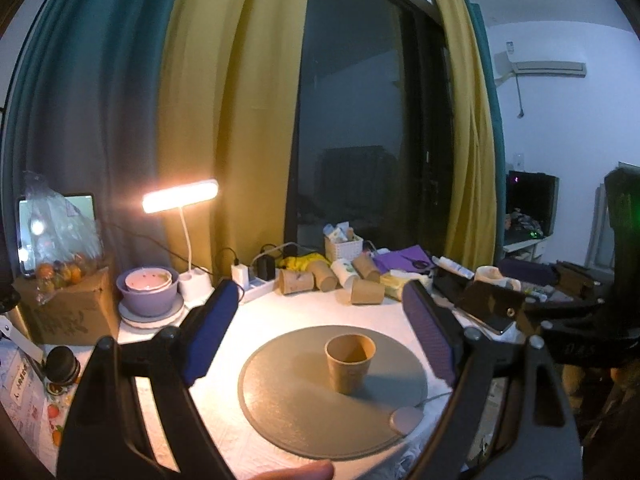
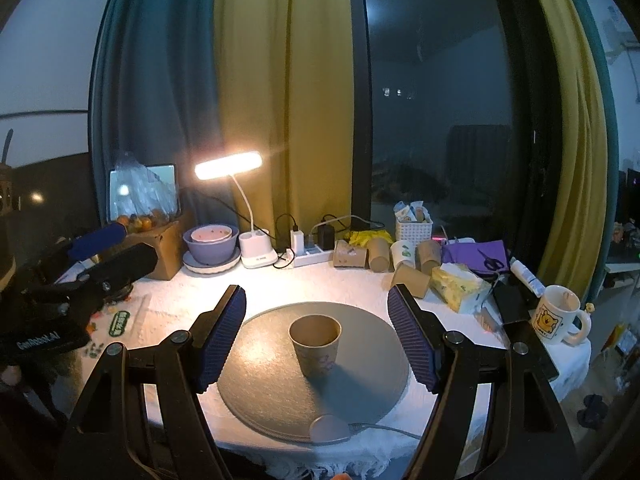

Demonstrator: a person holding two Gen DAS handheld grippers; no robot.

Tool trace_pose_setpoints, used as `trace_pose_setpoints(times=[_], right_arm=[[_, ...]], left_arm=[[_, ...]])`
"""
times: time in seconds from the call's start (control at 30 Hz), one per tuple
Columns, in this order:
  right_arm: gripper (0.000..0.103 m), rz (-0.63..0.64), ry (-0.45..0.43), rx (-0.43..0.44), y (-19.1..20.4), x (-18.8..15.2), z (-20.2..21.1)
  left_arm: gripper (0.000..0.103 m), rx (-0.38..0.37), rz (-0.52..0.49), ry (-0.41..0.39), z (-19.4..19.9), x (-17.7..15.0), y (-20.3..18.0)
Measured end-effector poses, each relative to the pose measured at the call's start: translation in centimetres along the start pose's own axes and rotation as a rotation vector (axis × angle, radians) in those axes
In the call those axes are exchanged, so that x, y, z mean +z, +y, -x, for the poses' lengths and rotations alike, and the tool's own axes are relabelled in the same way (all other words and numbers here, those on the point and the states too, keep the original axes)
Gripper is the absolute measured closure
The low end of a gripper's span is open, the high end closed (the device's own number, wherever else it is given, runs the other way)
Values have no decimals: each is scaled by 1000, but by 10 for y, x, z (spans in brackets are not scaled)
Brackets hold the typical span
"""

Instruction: Flip cup upright

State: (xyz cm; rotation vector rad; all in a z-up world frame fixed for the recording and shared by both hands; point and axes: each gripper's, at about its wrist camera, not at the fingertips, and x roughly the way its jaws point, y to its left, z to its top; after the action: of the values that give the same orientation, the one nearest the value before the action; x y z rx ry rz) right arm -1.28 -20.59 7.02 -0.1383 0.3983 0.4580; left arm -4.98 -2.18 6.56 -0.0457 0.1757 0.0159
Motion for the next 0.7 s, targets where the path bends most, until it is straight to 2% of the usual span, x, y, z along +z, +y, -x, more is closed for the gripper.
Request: trace_pose_setpoints(times=[0.7], right_arm=[[26,5,21,-8,0,-2,-5]], left_arm=[[18,-36,11,31,-3,-6,-6]])
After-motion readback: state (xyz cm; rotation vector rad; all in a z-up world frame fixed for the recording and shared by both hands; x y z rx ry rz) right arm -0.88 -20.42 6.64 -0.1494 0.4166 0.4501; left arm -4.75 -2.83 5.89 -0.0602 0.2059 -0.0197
